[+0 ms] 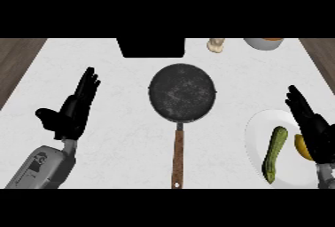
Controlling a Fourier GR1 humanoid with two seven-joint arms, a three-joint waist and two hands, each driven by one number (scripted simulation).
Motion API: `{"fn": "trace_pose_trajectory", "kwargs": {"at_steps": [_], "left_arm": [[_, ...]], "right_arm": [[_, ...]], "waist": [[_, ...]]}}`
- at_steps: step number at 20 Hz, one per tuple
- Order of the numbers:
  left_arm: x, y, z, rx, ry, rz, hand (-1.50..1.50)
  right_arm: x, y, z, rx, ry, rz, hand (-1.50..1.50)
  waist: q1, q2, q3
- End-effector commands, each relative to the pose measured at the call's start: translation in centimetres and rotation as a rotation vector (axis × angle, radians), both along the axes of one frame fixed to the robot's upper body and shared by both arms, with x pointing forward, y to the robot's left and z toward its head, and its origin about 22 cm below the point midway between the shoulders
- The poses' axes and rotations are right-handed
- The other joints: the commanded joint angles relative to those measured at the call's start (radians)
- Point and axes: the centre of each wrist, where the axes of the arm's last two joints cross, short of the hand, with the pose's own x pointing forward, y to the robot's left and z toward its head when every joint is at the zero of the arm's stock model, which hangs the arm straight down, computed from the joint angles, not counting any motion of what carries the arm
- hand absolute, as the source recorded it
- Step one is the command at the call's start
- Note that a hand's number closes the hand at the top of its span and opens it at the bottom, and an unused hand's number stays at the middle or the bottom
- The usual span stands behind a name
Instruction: Pick the lemon from the plate and place it in the pan
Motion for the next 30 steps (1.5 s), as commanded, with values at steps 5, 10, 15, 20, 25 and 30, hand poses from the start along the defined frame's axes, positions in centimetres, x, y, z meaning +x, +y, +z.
{"fn": "trace_pose_trajectory", "kwargs": {"at_steps": [5, 10, 15, 20, 25, 30], "left_arm": [[-1.9, 8.2, -2.2, 0.262, 0.235, 0.231, 0.00], [-3.2, 11.0, -2.8, 0.285, 0.356, 0.319, 0.00], [-3.8, 13.2, -2.6, 0.301, 0.410, 0.316, 0.00], [-4.0, 11.6, -2.7, 0.305, 0.398, 0.328, 0.00], [-3.3, 10.9, -3.0, 0.309, 0.412, 0.311, 0.00], [-3.5, 11.9, -1.7, 0.307, 0.421, 0.298, 0.00]], "right_arm": [[1.7, 1.5, 5.3, 0.279, -0.253, 0.529, -1.50], [0.5, -8.4, 3.6, 0.018, -0.332, -0.073, 1.50], [-2.1, -12.7, 0.6, 0.368, -0.501, 0.109, -1.50], [-4.7, -19.6, 4.2, 0.157, -0.454, 0.277, -1.50], [-2.0, -19.5, 9.9, -0.159, -0.353, 0.322, -1.50], [-1.9, -18.5, 13.7, -0.501, -0.155, 0.440, -1.50]], "waist": [[0.035, 0.051, 0.002], [-0.010, 0.058, 0.000], [-0.006, 0.054, -0.004], [-0.003, 0.050, -0.007], [0.004, 0.053, -0.010], [0.006, 0.048, -0.010]]}}
